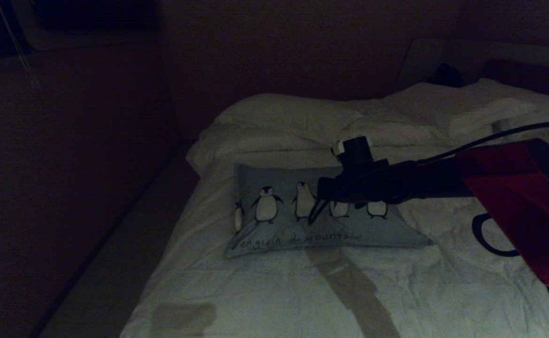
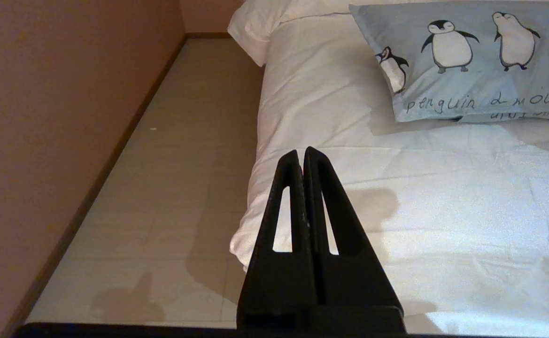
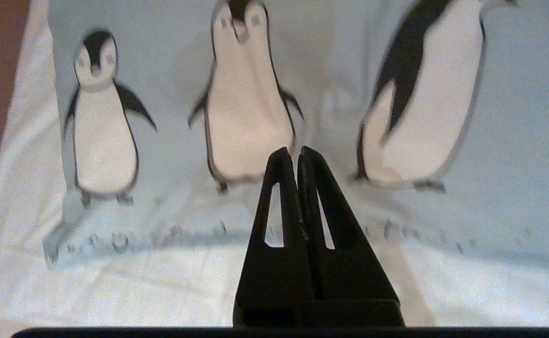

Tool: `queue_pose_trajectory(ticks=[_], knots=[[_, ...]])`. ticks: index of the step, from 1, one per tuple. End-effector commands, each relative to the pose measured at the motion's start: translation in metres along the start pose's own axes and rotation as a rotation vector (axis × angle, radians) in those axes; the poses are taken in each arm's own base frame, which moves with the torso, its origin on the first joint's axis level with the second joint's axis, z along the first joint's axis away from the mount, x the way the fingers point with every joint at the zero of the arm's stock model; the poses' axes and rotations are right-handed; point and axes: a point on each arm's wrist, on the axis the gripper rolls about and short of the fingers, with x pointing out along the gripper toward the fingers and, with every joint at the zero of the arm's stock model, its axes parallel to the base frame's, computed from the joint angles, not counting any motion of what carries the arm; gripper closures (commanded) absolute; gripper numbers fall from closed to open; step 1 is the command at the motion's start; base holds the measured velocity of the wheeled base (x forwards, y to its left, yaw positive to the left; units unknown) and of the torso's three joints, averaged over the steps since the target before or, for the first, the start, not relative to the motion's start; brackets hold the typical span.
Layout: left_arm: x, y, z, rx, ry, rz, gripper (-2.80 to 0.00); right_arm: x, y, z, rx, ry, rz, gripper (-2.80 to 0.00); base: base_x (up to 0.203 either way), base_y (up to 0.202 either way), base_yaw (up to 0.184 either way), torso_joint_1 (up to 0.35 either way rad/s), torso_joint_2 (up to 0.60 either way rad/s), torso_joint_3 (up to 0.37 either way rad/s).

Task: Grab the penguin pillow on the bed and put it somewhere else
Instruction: Pick up the pillow

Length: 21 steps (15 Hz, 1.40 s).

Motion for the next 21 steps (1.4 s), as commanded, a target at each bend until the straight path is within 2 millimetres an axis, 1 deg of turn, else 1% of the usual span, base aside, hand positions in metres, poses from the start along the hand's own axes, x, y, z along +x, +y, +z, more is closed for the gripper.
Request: queue_pose_trajectory(ticks=[1, 4, 5, 6, 9, 12, 13, 14, 16, 17, 18, 21], knots=[[0.0, 0.0, 0.0, 0.0, 0.0, 0.001, 0.0, -0.011, 0.001, -0.003, -0.004, 0.012, 0.0, 0.0, 0.0, 0.0, 0.0, 0.0, 0.0, 0.0], [0.0, 0.0, 0.0, 0.0, 0.0, 0.001, 0.0, 0.001, -0.008, -0.03, -0.023, 0.096, -0.041, 0.0, 0.0, 0.0, 0.0, 0.0, 0.0, 0.0], [0.0, 0.0, 0.0, 0.0, 0.0, 0.001, 0.0, 0.003, -0.009, -0.035, -0.038, 0.106, -0.047, 0.0, 0.0, 0.0, 0.0, 0.0, 0.0, 0.0], [0.0, 0.0, 0.0, 0.0, 0.0, 0.001, 0.0, 0.004, -0.011, -0.037, -0.094, 0.106, -0.057, 0.0, 0.0, 0.0, 0.0, 0.0, 0.0, 0.0], [0.0, 0.0, 0.0, 0.0, 0.0, 0.001, 0.0, 0.011, -0.016, -0.049, -0.374, 0.084, -0.115, 0.0, 0.0, 0.0, 0.0, 0.0, 0.0, 0.0], [0.0, 0.0, 0.0, 0.0, 0.0, 0.001, 0.0, 0.022, -0.022, -0.058, -0.695, -0.018, -0.137, 0.0, 0.0, 0.0, 0.0, 0.0, 0.0, 0.0], [0.0, 0.0, 0.0, 0.0, 0.0, 0.001, 0.0, 0.028, -0.023, -0.063, -0.777, -0.046, -0.146, 0.0, 0.0, 0.0, 0.0, 0.0, 0.0, 0.0], [0.0, 0.0, 0.0, 0.0, 0.0, 0.001, 0.0, 0.033, -0.024, -0.065, -0.802, -0.063, -0.161, 0.0, 0.0, 0.0, 0.0, 0.0, 0.0, 0.0], [0.0, 0.0, 0.0, 0.0, 0.0, 0.001, 0.0, 0.03, -0.024, -0.062, -0.774, -0.093, -0.169, 0.0, 0.0, 0.0, 0.0, 0.0, 0.0, 0.0], [0.0, 0.0, 0.0, 0.0, 0.0, 0.001, 0.0, 0.029, -0.029, -0.061, -0.729, -0.099, -0.174, 0.0, 0.0, 0.0, 0.0, 0.0, 0.0, 0.0], [0.0, 0.0, 0.0, 0.0, 0.0, 0.001, 0.0, 0.028, -0.037, -0.061, -0.674, -0.097, -0.186, 0.0, 0.0, 0.0, 0.0, 0.0, 0.0, 0.0], [0.0, 0.0, 0.0, 0.0, 0.0, 0.001, 0.0, 0.02, -0.073, -0.044, -0.462, -0.113, -0.237, 0.0, 0.0, 0.0, 0.0, 0.0, 0.0, 0.0]])
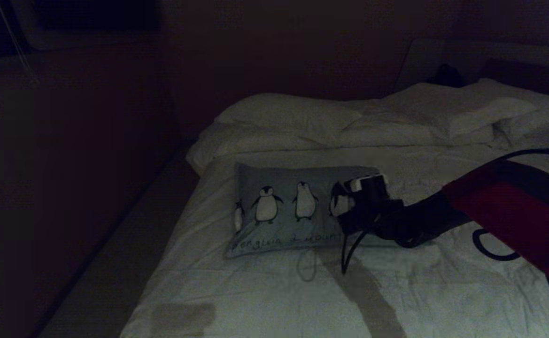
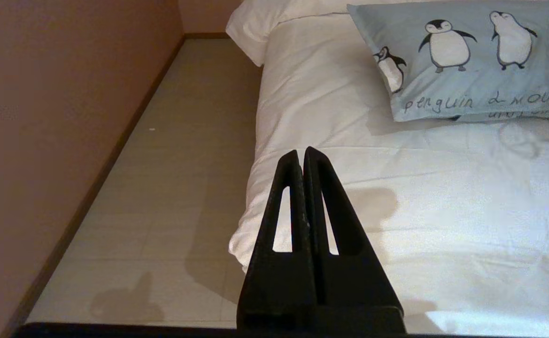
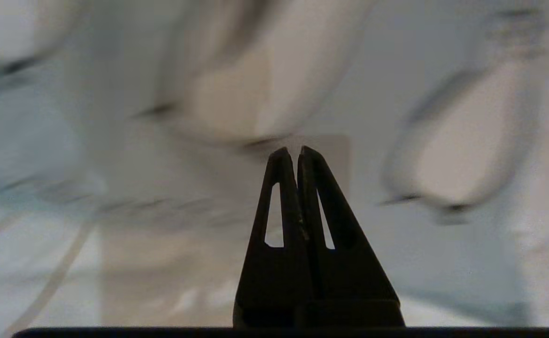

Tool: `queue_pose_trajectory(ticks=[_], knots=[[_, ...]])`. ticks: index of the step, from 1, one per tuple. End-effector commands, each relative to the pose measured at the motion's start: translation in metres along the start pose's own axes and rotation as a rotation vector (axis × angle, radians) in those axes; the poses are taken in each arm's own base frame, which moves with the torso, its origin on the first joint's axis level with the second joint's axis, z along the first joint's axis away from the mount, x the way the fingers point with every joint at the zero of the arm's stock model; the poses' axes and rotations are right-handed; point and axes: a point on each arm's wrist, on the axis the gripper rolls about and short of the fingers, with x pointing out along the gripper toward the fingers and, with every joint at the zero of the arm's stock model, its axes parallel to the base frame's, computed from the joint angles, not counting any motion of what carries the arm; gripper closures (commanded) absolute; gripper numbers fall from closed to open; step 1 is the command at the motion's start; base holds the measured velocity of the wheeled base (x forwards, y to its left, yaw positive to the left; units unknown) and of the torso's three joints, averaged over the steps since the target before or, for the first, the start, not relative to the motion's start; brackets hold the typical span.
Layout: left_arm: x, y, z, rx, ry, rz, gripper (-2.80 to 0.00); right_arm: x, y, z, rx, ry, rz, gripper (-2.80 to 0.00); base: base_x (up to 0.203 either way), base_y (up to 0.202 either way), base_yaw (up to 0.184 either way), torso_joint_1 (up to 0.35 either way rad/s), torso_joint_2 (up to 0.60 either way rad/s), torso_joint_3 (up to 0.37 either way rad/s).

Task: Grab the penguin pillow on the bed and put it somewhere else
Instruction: Pick up the pillow

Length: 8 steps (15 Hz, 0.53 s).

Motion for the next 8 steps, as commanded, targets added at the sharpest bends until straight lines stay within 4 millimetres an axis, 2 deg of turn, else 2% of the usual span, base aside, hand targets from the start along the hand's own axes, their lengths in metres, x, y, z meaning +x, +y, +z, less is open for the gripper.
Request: queue_pose_trajectory(ticks=[1, 5, 8], knots=[[0.0, 0.0, 0.0, -0.001, 0.0, 0.002, 0.0, -0.003, -0.026, 0.005, 0.117, -0.044, -0.031, 0.0, 0.0, 0.0, 0.0, 0.0, 0.0, 0.0], [0.0, 0.0, 0.0, -0.001, 0.0, 0.001, 0.0, -0.009, -0.066, -0.005, 0.415, 0.022, 0.069, 0.0, 0.0, 0.0, 0.0, 0.0, 0.0, 0.0], [0.0, 0.0, 0.0, -0.001, 0.0, 0.002, 0.0, -0.019, -0.098, -0.011, 0.595, 0.091, 0.212, 0.0, 0.0, 0.0, 0.0, 0.0, 0.0, 0.0]])
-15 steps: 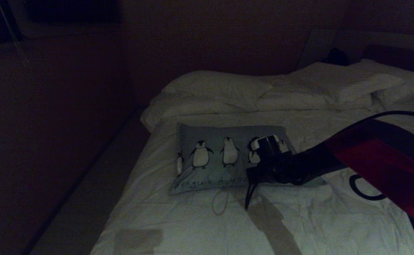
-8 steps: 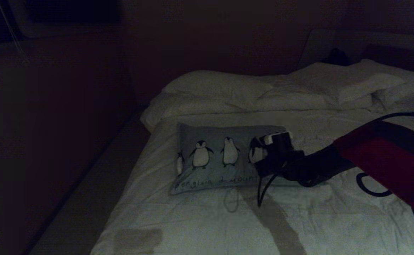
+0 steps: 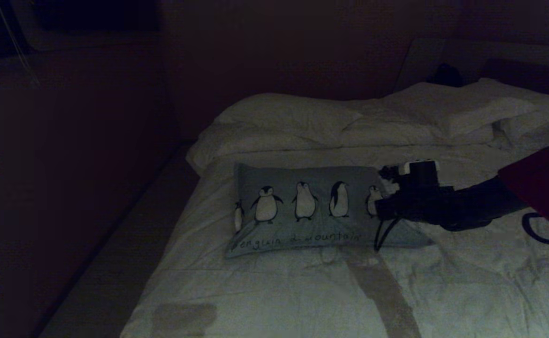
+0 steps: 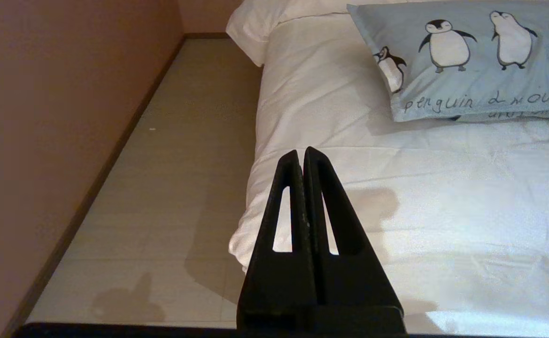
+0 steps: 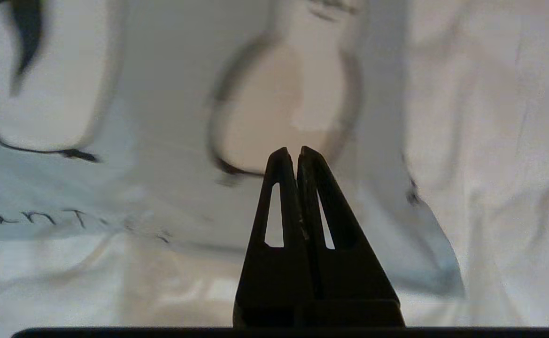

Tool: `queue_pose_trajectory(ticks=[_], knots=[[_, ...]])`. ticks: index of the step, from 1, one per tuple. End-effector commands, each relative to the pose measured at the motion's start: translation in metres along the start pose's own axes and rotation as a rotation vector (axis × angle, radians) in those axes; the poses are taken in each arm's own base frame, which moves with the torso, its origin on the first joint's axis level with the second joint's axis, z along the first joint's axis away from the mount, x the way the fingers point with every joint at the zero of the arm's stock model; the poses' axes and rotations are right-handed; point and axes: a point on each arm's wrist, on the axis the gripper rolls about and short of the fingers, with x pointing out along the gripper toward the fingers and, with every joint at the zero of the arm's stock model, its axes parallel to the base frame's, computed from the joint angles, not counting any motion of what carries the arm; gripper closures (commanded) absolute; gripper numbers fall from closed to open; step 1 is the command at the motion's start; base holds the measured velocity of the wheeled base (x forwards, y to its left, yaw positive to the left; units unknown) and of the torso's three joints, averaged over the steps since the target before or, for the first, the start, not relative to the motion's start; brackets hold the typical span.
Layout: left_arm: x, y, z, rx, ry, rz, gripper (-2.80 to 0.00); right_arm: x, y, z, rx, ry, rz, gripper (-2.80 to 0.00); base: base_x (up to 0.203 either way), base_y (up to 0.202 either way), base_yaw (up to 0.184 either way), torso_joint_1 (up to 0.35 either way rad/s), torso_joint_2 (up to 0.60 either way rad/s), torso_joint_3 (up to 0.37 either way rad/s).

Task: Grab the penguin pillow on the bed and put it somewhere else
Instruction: Pick up the pillow

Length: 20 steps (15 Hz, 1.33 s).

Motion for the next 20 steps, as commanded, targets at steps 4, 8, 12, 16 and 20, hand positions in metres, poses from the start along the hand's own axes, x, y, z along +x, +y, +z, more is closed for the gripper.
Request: queue_pose_trajectory(ticks=[4, 8, 12, 16, 20], knots=[[0.0, 0.0, 0.0, 0.0, 0.0, 0.0, 0.0, -0.019, -0.042, -0.017, 0.455, 0.16, 0.222, 0.0, 0.0, 0.0, 0.0, 0.0, 0.0, 0.0], [0.0, 0.0, 0.0, 0.0, 0.0, 0.0, 0.0, -0.046, -0.045, -0.036, 0.415, 0.207, 0.226, 0.0, 0.0, 0.0, 0.0, 0.0, 0.0, 0.0], [0.0, 0.0, 0.0, 0.0, 0.0, 0.0, 0.0, -0.056, -0.063, -0.045, 0.419, 0.208, 0.216, 0.0, 0.0, 0.0, 0.0, 0.0, 0.0, 0.0], [0.0, 0.0, 0.0, 0.0, 0.0, 0.0, 0.0, -0.051, -0.091, -0.054, 0.474, 0.199, 0.201, 0.0, 0.0, 0.0, 0.0, 0.0, 0.0, 0.0], [0.0, 0.0, 0.0, 0.0, 0.0, 0.0, 0.0, -0.039, -0.095, -0.067, 0.491, 0.236, 0.21, 0.0, 0.0, 0.0, 0.0, 0.0, 0.0, 0.0]])
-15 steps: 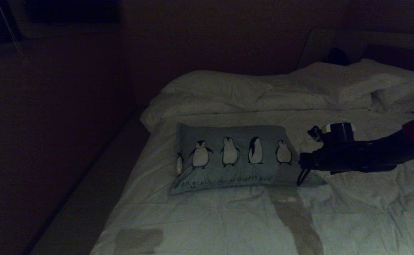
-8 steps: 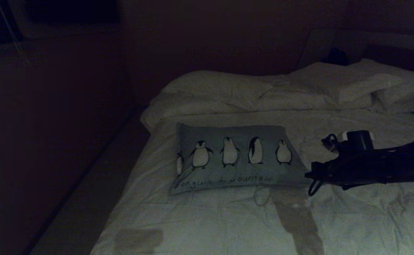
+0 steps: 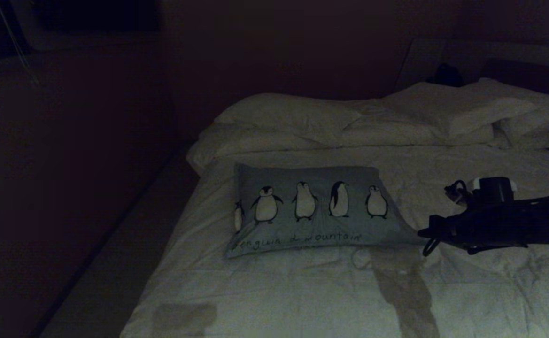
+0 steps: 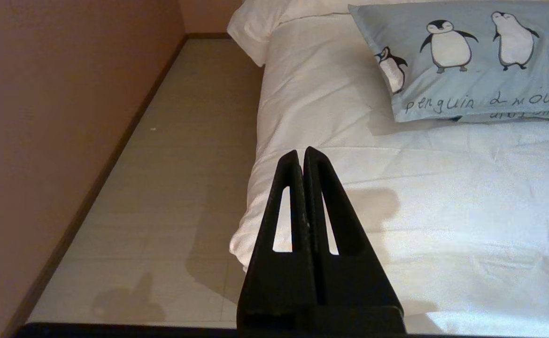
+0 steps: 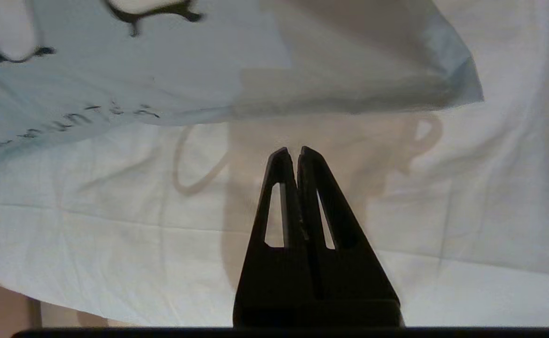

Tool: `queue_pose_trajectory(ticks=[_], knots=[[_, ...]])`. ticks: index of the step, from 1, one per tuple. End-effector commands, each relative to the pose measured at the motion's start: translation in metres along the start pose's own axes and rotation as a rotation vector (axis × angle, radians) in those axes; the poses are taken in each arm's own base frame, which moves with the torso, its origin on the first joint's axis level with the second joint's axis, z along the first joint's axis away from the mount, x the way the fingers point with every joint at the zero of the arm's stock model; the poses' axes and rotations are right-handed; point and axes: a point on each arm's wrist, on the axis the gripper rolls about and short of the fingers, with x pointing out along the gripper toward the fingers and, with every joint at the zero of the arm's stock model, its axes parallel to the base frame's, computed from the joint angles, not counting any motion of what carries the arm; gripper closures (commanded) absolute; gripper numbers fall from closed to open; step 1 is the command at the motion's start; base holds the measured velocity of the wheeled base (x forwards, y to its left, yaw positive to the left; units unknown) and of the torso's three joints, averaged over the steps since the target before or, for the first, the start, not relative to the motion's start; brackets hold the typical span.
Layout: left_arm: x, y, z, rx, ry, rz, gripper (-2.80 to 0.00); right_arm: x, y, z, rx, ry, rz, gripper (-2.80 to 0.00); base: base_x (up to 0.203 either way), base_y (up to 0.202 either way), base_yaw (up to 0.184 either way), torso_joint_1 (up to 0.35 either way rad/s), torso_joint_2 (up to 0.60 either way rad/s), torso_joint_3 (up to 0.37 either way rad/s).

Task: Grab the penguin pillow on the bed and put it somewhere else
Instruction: Pick up the pillow

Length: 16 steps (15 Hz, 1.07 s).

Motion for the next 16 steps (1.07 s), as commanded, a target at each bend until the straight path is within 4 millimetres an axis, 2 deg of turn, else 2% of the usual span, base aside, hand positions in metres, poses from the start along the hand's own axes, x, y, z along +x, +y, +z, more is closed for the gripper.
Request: queue_pose_trajectory(ticks=[1, 10, 16], knots=[[0.0, 0.0, 0.0, 0.0, 0.0, 0.001, 0.0, 0.008, -0.006, -0.003, 0.012, 0.019, -0.004, -2.8, 0.0, 0.0, 0.0, 0.0, 0.0, 0.0], [0.0, 0.0, 0.0, 0.0, 0.0, 0.001, 0.0, 0.033, -0.06, 0.001, -0.006, 0.026, -0.073, -2.8, 0.0, 0.0, 0.0, 0.0, 0.0, 0.0], [0.0, 0.0, 0.0, 0.0, 0.0, 0.001, 0.0, 0.044, -0.066, 0.011, -0.032, 0.007, -0.06, -2.8, 0.0, 0.0, 0.0, 0.0, 0.0, 0.0]])
